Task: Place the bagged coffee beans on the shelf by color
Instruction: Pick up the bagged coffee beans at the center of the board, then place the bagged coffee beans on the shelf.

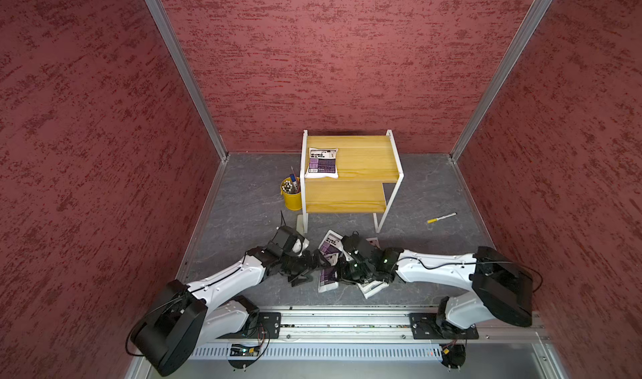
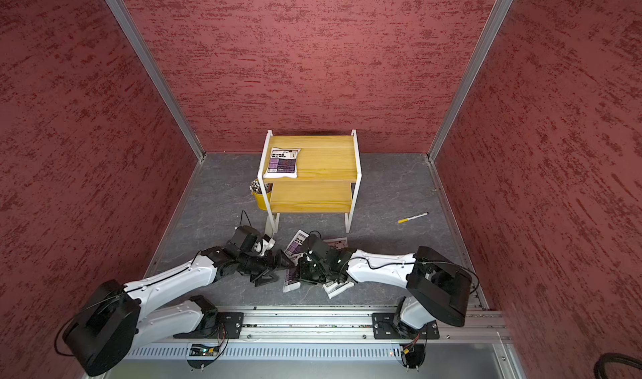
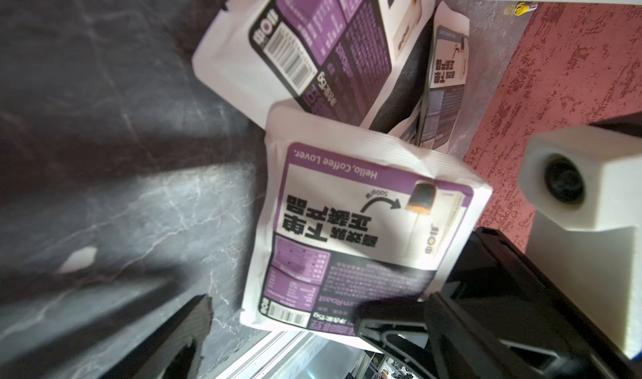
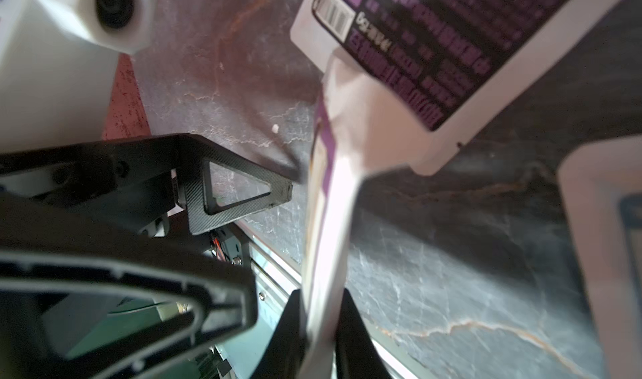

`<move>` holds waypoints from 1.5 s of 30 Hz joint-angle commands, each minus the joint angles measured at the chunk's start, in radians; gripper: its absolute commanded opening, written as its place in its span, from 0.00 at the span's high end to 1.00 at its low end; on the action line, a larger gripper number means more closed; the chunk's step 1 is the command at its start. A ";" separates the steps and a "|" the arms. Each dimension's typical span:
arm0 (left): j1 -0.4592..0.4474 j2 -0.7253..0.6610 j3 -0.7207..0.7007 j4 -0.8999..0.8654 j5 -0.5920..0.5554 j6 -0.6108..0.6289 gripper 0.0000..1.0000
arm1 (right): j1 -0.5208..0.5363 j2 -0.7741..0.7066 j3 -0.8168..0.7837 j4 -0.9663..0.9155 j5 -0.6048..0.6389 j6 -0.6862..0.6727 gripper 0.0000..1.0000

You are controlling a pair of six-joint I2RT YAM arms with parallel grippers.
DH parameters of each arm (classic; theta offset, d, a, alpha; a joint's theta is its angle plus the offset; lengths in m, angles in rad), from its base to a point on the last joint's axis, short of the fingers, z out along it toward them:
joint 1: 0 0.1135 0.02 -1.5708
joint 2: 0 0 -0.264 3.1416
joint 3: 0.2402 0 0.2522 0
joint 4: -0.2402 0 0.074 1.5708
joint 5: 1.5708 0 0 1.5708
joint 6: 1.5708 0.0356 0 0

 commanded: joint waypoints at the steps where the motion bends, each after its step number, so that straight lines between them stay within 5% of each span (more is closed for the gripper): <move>1: 0.014 -0.048 0.025 -0.065 -0.002 0.019 0.00 | 0.007 -0.059 0.027 -0.085 0.032 -0.027 0.82; 14: 0.115 -0.285 0.080 -0.149 0.067 0.012 0.00 | 0.008 -0.275 0.110 -0.289 0.078 -0.065 0.89; 22: 0.143 -0.423 0.205 -0.186 0.088 -0.057 0.00 | 0.008 -0.385 0.393 -0.546 0.104 -0.149 0.89; 34: 0.167 -0.380 0.543 -0.203 0.052 -0.053 0.00 | -0.054 -0.187 1.073 -0.864 0.153 -0.398 0.87; 45: 0.236 -0.319 0.619 -0.124 0.086 -0.061 0.00 | -0.401 0.050 1.427 -0.937 -0.058 -0.507 0.88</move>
